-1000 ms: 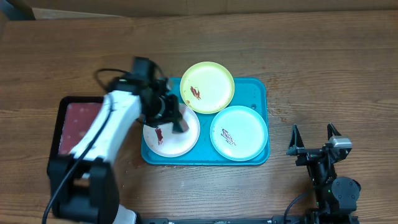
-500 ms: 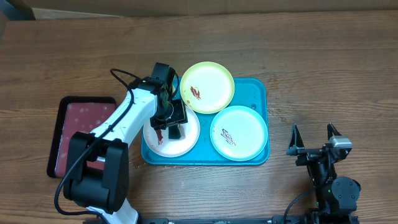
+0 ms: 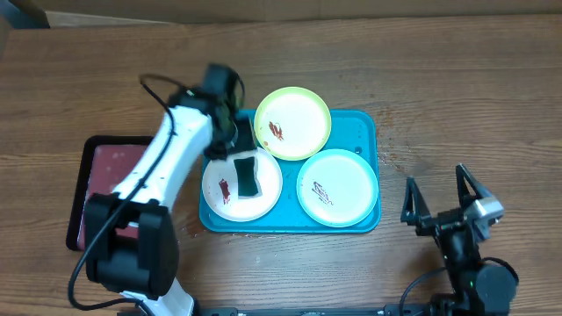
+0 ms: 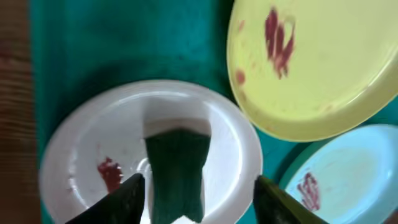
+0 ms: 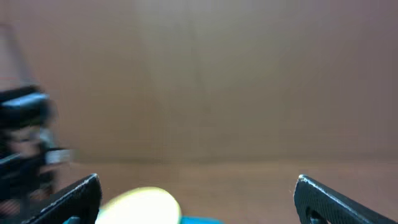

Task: Clean dirty plates on tray and stack at the side
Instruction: 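Move the right gripper to the yellow plate's rim near the white plate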

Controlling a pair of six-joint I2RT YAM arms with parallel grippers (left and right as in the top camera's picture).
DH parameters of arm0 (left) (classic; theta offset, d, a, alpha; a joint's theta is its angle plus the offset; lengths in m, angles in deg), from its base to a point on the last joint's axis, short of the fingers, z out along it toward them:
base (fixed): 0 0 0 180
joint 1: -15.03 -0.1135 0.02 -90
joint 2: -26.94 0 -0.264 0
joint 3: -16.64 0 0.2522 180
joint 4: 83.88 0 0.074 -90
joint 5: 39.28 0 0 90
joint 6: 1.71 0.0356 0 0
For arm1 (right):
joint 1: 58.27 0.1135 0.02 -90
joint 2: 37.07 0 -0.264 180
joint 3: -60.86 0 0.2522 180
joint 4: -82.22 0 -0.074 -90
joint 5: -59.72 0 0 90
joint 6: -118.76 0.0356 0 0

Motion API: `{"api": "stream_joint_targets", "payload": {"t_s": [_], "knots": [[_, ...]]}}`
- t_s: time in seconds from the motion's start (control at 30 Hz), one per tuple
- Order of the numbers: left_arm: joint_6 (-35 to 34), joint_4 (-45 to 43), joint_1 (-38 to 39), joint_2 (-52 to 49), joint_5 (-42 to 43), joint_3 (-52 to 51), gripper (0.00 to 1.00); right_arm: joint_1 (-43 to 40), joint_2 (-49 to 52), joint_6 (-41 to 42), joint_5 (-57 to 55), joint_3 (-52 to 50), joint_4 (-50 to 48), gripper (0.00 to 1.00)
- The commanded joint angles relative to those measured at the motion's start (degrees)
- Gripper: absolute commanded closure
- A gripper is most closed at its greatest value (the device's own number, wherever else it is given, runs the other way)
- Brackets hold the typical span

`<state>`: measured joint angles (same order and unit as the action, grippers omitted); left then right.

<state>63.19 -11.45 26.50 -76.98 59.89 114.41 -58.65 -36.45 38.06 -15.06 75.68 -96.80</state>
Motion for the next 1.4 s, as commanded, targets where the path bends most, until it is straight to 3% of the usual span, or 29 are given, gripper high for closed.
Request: {"api": "stream_joint_targets", "payload": {"t_s": [0.0,0.07,0.13,0.17,0.27,0.4,0.57,0.63,0.67,0.7,0.73,0.83,0.97,1.03,1.13,1.2,1.23,1.37], "knots": [[1.3,3.8,-5.1,1.5,-1.0,8.4,0.38,-0.1,-0.3,1.7,7.5,0.8,-4.7,0.0],[1.3,5.7,-7.5,1.7,-1.0,10.9,0.28,-0.1,0.7,-1.0,9.2,4.7,-3.2,0.0],[1.3,7.0,-9.4,1.7,-0.4,12.2,0.04,-0.1,3.7,-5.5,10.8,11.7,3.7,0.0],[1.3,7.2,-10.0,1.7,-0.2,12.2,0.0,-0.1,6.0,-7.8,11.0,15.8,8.5,0.0],[1.3,7.6,-11.2,1.7,-0.2,12.1,0.0,-0.1,16.9,-15.5,11.0,31.1,27.0,0.0],[1.3,7.5,-11.3,1.7,-0.3,12.0,0.0,0.0,35.1,-16.7,14.9,51.3,44.5,0.0],[1.3,7.5,-11.3,1.7,-0.3,12.0,0.0,0.0,50.4,-6.6,38.9,65.0,46.6,0.0],[1.3,7.6,-11.3,1.7,-0.3,12.0,0.0,0.5,56.5,-0.1,46.9,66.3,37.8,0.0],[1.3,7.6,-11.3,1.7,-0.4,12.0,0.0,1.0,58.5,3.1,47.2,66.4,35.5,0.12],[1.3,7.6,-11.3,1.7,-0.3,12.0,0.0,1.9,60.3,4.6,46.9,66.4,34.3,0.25],[1.3,7.5,-11.3,1.7,-0.3,12.0,0.0,3.7,62.4,4.7,45.4,66.4,34.3,0.31],[1.3,7.5,-11.3,1.7,-0.4,12.0,0.0,10.8,67.3,3.8,30.9,66.4,39.0,0.22],[1.3,7.5,-11.3,1.7,-0.3,12.0,0.0,23.5,74.5,3.8,4.5,66.4,44.7,0.22],[1.3,7.5,-11.3,1.7,-0.3,12.0,0.0,28.7,78.3,4.2,-2.5,66.4,45.5,0.22],[1.3,7.5,-11.3,1.7,-0.3,12.0,0.0,33.6,84.1,6.4,-6.6,66.4,44.3,0.26],[1.3,7.5,-11.3,1.7,-0.3,12.0,0.0,35.2,88.5,10.9,-8.0,67.4,44.3,0.43],[1.3,7.5,-11.3,1.7,-0.3,12.0,0.0,35.3,90.1,12.4,-7.6,68.3,45.1,0.45],[1.3,7.7,-11.1,1.7,-0.2,12.0,0.0,35.3,97.4,9.9,-4.3,77.0,55.5,0.44]]}}
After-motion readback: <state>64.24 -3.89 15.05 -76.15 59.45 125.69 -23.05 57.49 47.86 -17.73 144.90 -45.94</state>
